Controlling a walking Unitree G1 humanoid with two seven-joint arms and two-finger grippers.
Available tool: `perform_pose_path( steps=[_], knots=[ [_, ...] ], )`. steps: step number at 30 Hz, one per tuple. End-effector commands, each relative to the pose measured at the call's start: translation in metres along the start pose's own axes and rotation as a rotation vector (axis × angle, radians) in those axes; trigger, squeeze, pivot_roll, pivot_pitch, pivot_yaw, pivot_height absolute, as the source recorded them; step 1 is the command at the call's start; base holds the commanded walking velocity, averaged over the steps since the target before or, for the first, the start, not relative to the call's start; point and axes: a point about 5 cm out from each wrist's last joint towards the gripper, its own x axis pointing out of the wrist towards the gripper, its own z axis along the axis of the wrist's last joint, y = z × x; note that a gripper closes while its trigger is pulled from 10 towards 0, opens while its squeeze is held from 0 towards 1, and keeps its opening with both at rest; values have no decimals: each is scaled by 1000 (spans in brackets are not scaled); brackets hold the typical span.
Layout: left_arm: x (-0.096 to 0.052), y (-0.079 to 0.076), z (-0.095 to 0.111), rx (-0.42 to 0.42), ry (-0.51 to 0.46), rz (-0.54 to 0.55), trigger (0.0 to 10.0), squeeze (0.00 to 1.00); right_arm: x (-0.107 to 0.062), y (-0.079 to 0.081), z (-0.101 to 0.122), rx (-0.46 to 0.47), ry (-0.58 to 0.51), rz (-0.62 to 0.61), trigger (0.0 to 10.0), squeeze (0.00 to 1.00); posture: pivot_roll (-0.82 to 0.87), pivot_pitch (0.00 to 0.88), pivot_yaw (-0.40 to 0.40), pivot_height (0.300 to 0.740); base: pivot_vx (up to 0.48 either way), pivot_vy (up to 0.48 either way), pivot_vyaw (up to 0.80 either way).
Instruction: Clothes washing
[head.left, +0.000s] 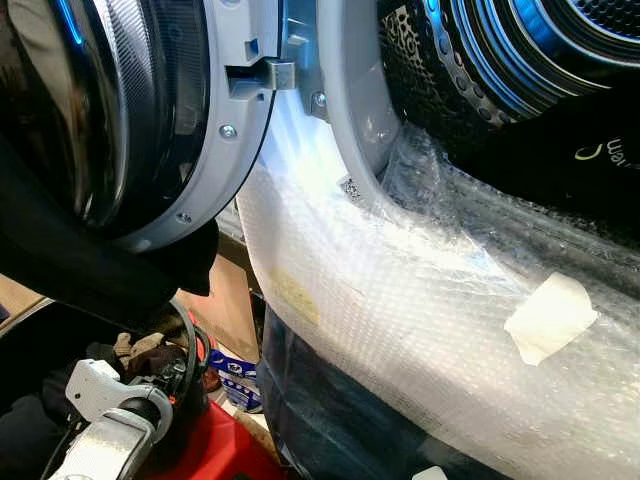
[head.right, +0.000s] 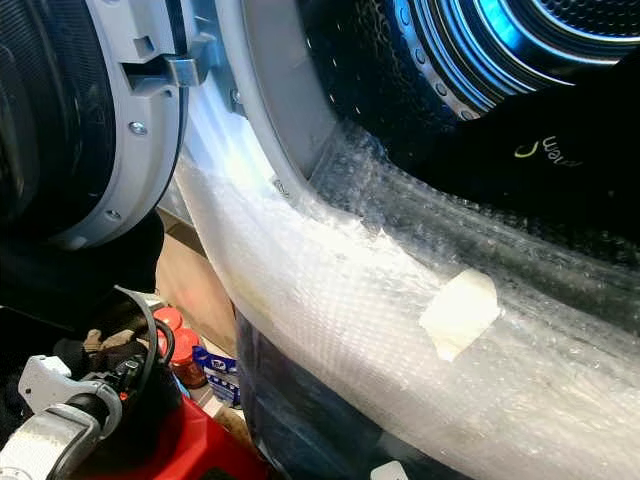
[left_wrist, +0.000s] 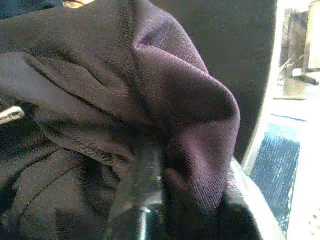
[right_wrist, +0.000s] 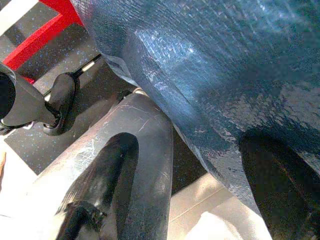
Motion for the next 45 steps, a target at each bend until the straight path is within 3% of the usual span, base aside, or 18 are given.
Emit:
perform_pose_path(
  steps=[1, 8, 13, 24, 29, 34, 38, 39, 45],
  knots=[
    [-2, -10, -10, 21, 54, -73, 0, 0, 1, 20, -19, -15, 73, 88, 10000, 0, 207, 172, 3, 740, 0, 0, 0],
    [-4, -20, -12, 57, 71, -156, 0, 0, 2, 21, -17, -15, 68, 92, 10000, 0, 215, 169, 4, 740, 0, 0, 0],
    [-11, -34, -18, 124, 117, -293, 0, 0, 1, 21, -19, -22, 73, 94, 10000, 0, 215, 167, -9, 740, 0, 0, 0],
    [-11, -36, -16, 217, 133, -324, 0, 0, 1, 19, -19, -19, 72, 90, 10000, 0, 166, 151, -14, 740, 0, 0, 0],
    [-16, -41, -4, 308, 118, -388, 0, 0, 2, 21, -18, -17, 70, 94, 10000, 0, 163, 141, -3, 740, 0, 0, 0],
    [-20, -42, 21, 386, 31, -426, 0, 0, 2, 24, -15, -6, 62, 97, 10000, 0, 184, 141, 18, 740, 0, 0, 0],
    [-24, -57, 27, 484, 35, -522, 0, 0, 2, 25, -14, 9, 55, 96, 10000, 0, 208, 138, 25, 740, 0, 0, 0],
    [-26, -64, 25, 555, 64, -560, 0, 0, 2, 26, -15, 8, 56, 92, 10000, 0, 223, 136, 27, 740, 0, 0, 0],
    [-39, -83, 10, 790, 182, -698, 0, 0, 2, 26, -18, 16, 59, 88, 10000, 0, 221, 142, 30, 740, 0, 0, 0]
  ],
)
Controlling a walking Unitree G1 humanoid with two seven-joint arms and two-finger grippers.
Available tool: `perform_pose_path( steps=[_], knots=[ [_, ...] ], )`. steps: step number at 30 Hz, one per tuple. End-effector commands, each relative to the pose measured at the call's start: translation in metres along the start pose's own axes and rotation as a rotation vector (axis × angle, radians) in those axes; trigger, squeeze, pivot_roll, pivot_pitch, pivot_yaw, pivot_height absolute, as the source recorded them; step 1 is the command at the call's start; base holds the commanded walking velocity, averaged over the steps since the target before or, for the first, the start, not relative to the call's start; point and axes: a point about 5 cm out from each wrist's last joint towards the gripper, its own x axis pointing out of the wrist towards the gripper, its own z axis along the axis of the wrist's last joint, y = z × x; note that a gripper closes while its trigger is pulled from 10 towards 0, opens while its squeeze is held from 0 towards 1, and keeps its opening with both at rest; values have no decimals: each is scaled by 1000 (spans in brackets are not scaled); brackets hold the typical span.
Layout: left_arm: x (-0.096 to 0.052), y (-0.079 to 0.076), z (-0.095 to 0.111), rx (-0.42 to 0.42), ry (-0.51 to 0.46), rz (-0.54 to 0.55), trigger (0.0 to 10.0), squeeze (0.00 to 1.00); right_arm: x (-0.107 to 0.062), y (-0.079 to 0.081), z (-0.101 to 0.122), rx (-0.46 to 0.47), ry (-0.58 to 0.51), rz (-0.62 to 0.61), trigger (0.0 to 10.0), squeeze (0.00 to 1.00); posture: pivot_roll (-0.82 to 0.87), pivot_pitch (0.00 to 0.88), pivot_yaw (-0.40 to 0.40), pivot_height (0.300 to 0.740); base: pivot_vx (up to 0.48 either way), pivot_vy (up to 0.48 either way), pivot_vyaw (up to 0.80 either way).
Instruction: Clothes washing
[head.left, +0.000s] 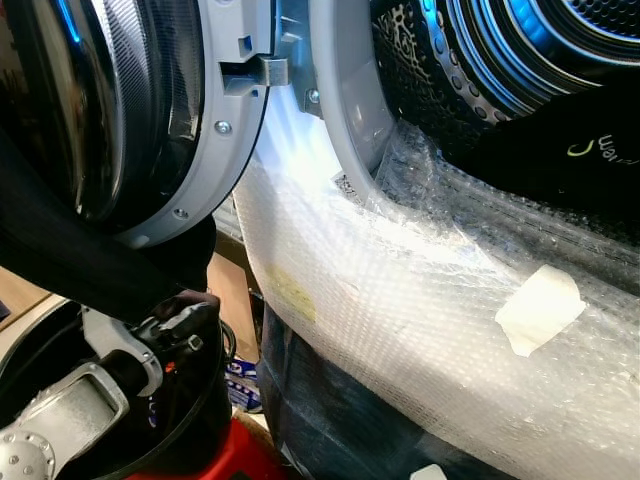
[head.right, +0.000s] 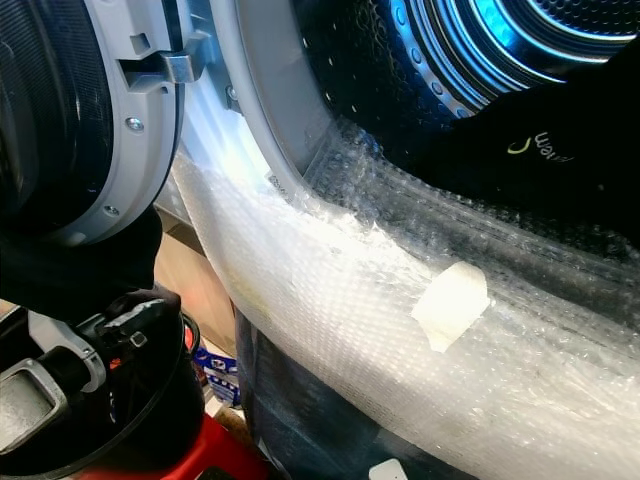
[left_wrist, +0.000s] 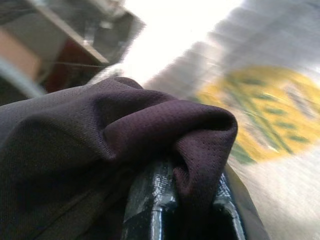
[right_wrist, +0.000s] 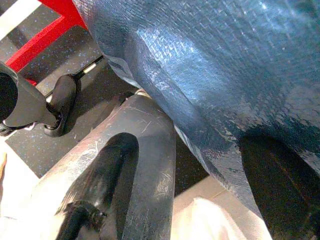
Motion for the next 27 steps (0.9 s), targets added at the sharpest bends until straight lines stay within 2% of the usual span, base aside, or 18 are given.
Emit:
perform_pose_path(
  steps=[1, 3, 4, 6, 7, 9, 12, 15, 17, 18, 19, 20, 22, 27],
  knots=[
    [2, -18, 4, 87, 27, -95, 0, 0, 2, 25, -20, 18, 66, 82, 10000, 0, 226, 145, 20, 740, 0, 0, 0],
    [7, -30, 3, 178, 63, -155, 0, 0, 2, 23, -22, 9, 74, 82, 10000, 0, 213, 151, -6, 740, 0, 0, 0],
    [11, -35, -4, 196, 83, -184, 0, 0, 1, 21, -24, 1, 81, 82, 10000, 0, 141, 122, -27, 740, 0, 0, 0],
    [13, -39, -10, 208, 102, -205, 0, 0, 1, 20, -25, 1, 84, 81, 10000, 0, 141, 122, -27, 740, 0, 0, 0],
    [14, -39, -14, 196, 112, -216, 0, 0, 1, 18, -24, 5, 80, 75, 10000, 0, 79, 109, -25, 740, 0, 0, 0],
    [18, -39, -22, 182, 150, -234, 0, 0, 1, 13, -19, 13, 60, 61, 10000, 0, 66, 100, -12, 740, 0, 0, 0],
    [20, -38, -22, 199, 168, -242, 0, 0, 1, 12, -16, 22, 52, 54, 10000, 0, 70, 99, -8, 740, 0, 0, 0],
    [17, -39, -17, 232, 165, -261, 0, 0, 1, 11, -17, 23, 53, 53, 10000, 0, 79, 90, -8, 740, 0, 0, 0],
    [13, -38, -19, 304, 202, -265, 0, 0, 0, 13, -21, 15, 64, 59, 10000, 0, 91, 92, -7, 740, 0, 0, 0],
    [13, -38, -19, 304, 202, -265, 0, 0, 0, 13, -21, 15, 64, 59, 10000, 0, 91, 92, -7, 740, 0, 0, 0],
    [11, -39, -19, 339, 221, -278, 0, 0, 1, 14, -22, 14, 67, 61, 10000, 0, 97, 95, -8, 740, 0, 0, 0],
    [8, -42, -18, 401, 250, -321, 0, 0, 1, 15, -23, 10, 70, 61, 10000, 0, 119, 109, -7, 740, 0, 0, 0],
    [6, -44, -16, 438, 264, -363, 0, 0, 1, 16, -23, 8, 70, 60, 10000, 0, 138, 129, -5, 740, 0, 0, 0],
    [5, -44, -14, 461, 269, -393, 0, 0, 1, 16, -22, 9, 69, 60, 10000, 0, 142, 135, -4, 740, 0, 0, 0]
  ],
)
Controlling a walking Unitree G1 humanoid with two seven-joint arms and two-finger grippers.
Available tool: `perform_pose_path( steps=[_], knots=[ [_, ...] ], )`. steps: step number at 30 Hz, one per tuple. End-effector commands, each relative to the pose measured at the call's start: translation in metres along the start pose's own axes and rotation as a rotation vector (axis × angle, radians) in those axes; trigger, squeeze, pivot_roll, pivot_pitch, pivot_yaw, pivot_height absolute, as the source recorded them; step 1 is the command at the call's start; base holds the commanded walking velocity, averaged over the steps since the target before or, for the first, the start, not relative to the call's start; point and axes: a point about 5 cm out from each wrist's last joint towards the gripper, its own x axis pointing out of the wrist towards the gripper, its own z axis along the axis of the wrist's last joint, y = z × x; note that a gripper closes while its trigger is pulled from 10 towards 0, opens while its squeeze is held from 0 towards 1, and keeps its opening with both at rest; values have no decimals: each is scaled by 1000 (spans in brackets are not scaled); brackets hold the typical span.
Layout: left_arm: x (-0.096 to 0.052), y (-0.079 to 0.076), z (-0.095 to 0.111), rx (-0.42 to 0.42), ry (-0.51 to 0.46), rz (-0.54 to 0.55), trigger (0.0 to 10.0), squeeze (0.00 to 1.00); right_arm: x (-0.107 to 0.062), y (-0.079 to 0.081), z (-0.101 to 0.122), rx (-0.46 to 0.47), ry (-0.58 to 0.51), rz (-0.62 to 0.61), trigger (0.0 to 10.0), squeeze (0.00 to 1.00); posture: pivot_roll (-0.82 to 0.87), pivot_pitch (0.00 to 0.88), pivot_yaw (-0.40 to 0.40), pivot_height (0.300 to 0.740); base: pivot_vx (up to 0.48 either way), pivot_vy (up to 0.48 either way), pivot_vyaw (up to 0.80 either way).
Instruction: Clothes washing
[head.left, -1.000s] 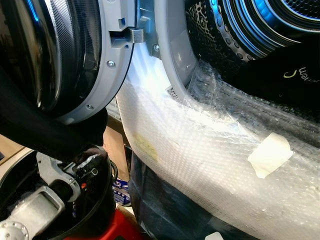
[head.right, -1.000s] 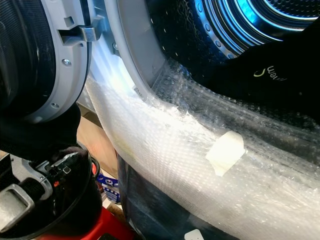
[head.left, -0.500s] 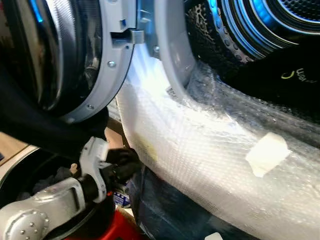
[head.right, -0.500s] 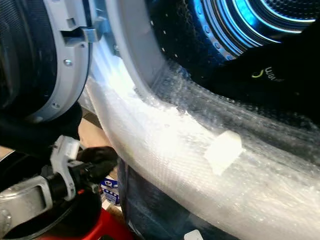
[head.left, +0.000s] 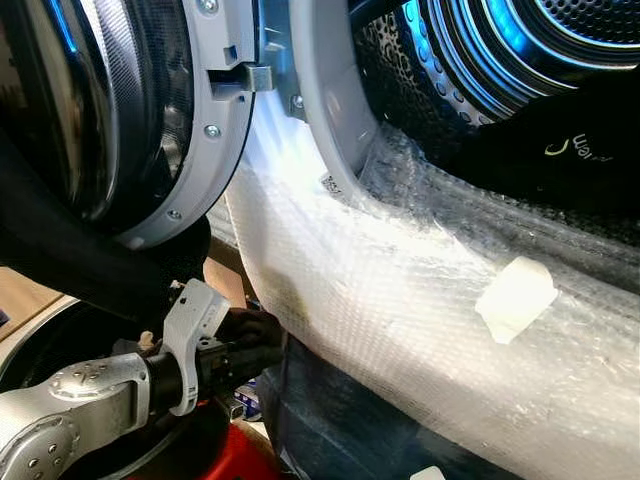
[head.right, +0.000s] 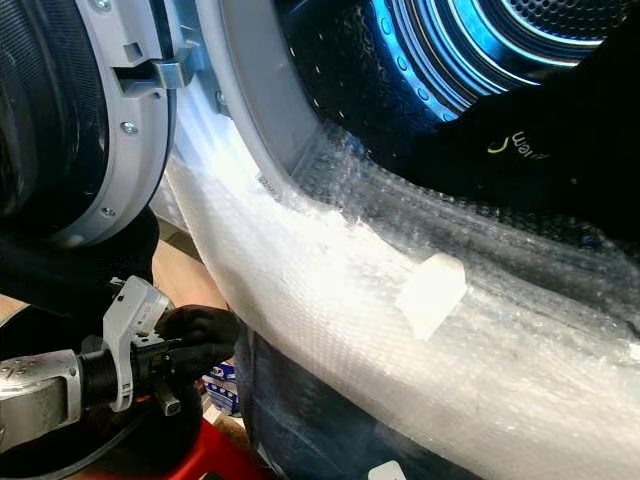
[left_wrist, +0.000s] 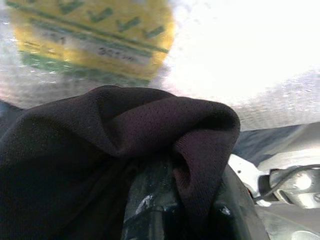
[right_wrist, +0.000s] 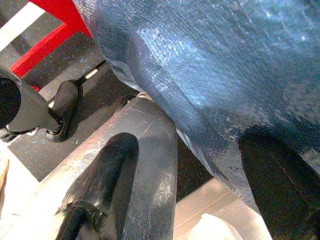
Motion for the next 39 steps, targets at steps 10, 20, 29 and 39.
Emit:
perform_pose_path(
  steps=[10, 20, 29, 39],
  knots=[
    [10, -28, 2, 312, 159, -347, 0, 0, 1, 11, -16, 18, 59, 47, 10000, 0, 172, 120, 6, 740, 0, 0, 0],
    [6, -37, 22, 457, 191, -567, 0, 0, 1, 13, -13, 7, 57, 58, 10000, 0, 192, 107, 1, 740, 0, 0, 0],
    [37, -45, 33, 436, 104, -802, 0, 0, 2, 17, -6, 3, 44, 65, 10000, 0, 172, 75, 14, 740, 0, 0, 0],
    [71, -68, 43, 376, -25, -1019, 0, 0, 2, 16, -5, -49, 50, 78, 10000, 0, 164, 52, -25, 740, 0, 0, 0]
  ],
)
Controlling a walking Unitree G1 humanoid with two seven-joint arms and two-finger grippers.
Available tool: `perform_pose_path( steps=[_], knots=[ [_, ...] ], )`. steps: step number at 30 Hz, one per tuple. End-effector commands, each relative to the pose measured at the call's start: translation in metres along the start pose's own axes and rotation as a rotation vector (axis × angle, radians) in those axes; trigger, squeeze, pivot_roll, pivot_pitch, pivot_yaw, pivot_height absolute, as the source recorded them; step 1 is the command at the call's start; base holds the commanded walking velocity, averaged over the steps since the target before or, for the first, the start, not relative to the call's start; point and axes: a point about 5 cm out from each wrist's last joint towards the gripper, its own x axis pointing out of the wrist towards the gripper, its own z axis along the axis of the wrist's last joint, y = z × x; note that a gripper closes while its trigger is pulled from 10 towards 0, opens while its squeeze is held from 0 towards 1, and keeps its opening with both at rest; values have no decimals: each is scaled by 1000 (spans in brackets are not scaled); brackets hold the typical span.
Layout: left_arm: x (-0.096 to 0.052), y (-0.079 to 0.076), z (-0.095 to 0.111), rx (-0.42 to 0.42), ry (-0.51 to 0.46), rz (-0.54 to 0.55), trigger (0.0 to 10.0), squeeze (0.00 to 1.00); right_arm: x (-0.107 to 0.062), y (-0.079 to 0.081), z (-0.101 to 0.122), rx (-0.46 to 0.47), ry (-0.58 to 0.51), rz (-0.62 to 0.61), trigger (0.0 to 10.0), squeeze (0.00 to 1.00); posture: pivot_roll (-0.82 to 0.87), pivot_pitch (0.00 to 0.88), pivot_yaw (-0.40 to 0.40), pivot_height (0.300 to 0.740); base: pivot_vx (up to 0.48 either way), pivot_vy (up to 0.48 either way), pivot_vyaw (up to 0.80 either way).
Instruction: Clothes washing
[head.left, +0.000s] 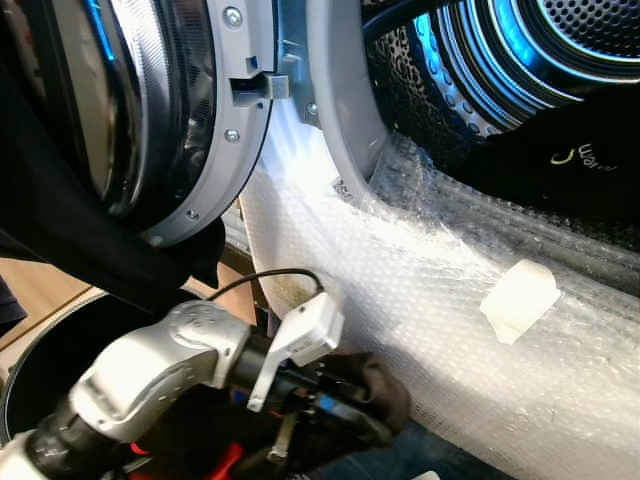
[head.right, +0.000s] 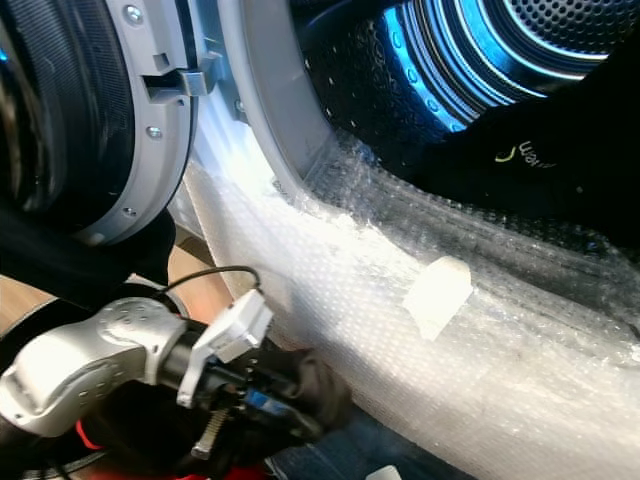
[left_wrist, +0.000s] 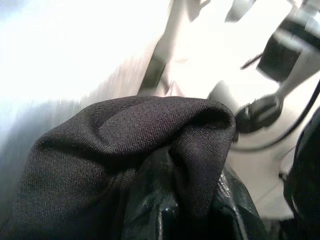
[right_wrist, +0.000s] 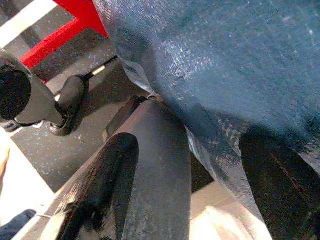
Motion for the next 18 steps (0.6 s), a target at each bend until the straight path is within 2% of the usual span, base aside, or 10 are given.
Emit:
perform_pose_path(
  steps=[1, 5, 8, 12, 13, 18],
  knots=[
    [7, -1, 8, 32, -31, -61, 0, 0, 1, 10, -10, -5, 37, 49, 10000, 0, 164, 52, -25, 740, 0, 0, 0],
    [20, 4, 6, 22, -63, -83, 0, 0, 0, 5, -10, -8, 38, 39, 10000, 0, 160, 48, -25, 740, 0, 0, 0],
    [21, 4, 1, 5, -73, -63, 0, 0, 0, 4, -10, -5, 37, 36, 10000, 0, 157, 49, -23, 740, 0, 0, 0],
    [10, 8, -13, -37, -62, 54, 0, 0, 0, 5, -12, 7, 33, 35, 10000, 0, 147, 53, -13, 740, 0, 0, 0],
    [-1, 7, -25, -70, -36, 134, 0, 0, 0, 5, -13, 19, 21, 41, 10000, 0, 154, 57, -18, 740, 0, 0, 0],
    [-17, -3, -45, -139, -13, 233, 0, 0, -3, 1, -28, -26, 38, 93, 10000, 0, 161, 71, -28, 740, 0, 0, 0]
  ],
)
